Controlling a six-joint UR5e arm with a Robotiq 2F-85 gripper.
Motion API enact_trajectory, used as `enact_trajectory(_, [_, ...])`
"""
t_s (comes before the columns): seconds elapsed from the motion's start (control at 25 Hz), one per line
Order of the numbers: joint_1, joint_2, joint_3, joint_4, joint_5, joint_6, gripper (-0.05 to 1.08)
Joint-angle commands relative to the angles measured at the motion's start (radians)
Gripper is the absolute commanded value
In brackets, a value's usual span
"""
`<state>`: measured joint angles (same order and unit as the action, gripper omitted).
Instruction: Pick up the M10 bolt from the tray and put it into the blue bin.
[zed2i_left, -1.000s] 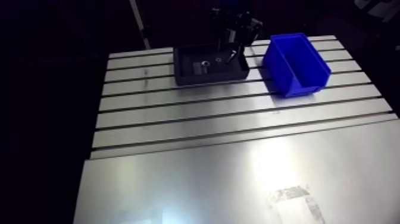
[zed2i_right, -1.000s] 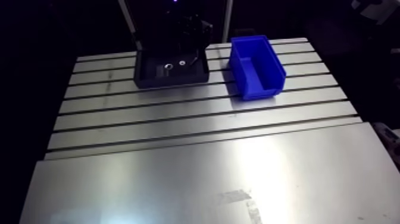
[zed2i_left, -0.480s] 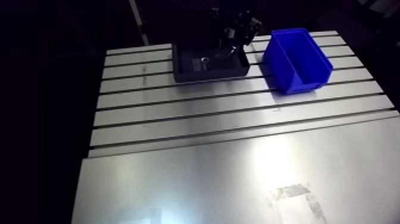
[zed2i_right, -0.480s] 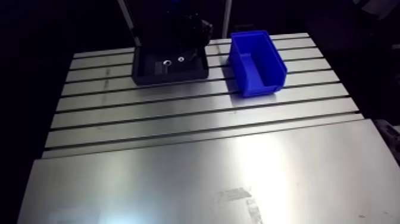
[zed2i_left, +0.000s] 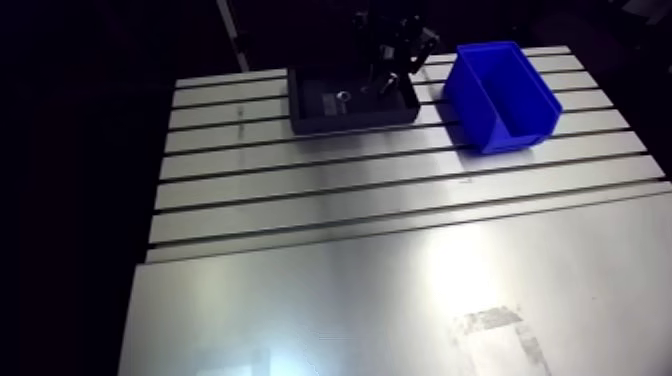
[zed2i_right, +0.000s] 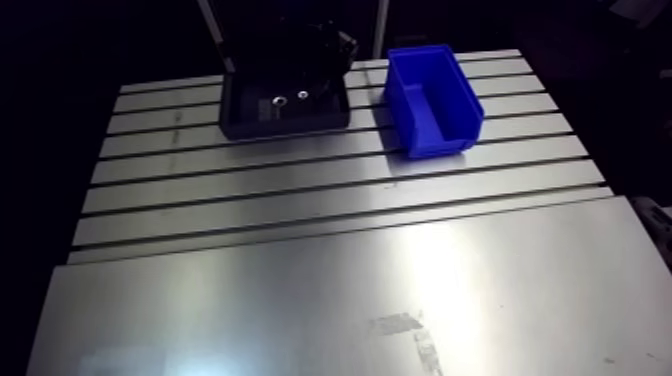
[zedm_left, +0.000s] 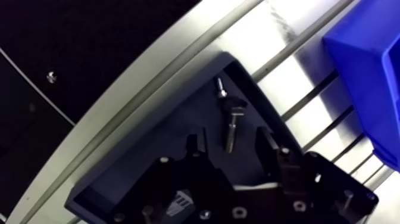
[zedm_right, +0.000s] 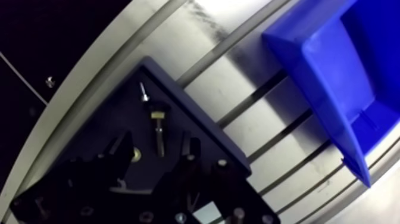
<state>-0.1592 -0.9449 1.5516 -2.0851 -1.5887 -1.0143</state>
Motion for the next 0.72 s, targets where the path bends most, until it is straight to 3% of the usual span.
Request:
enact_trajectory(0.04, [-0.002,0.001,0.003,0.0,0.0,0.0,0.49])
enact_trajectory(0.72, [-0.008,0.001,0.006,-0.002,-0.001,0.0,0.6])
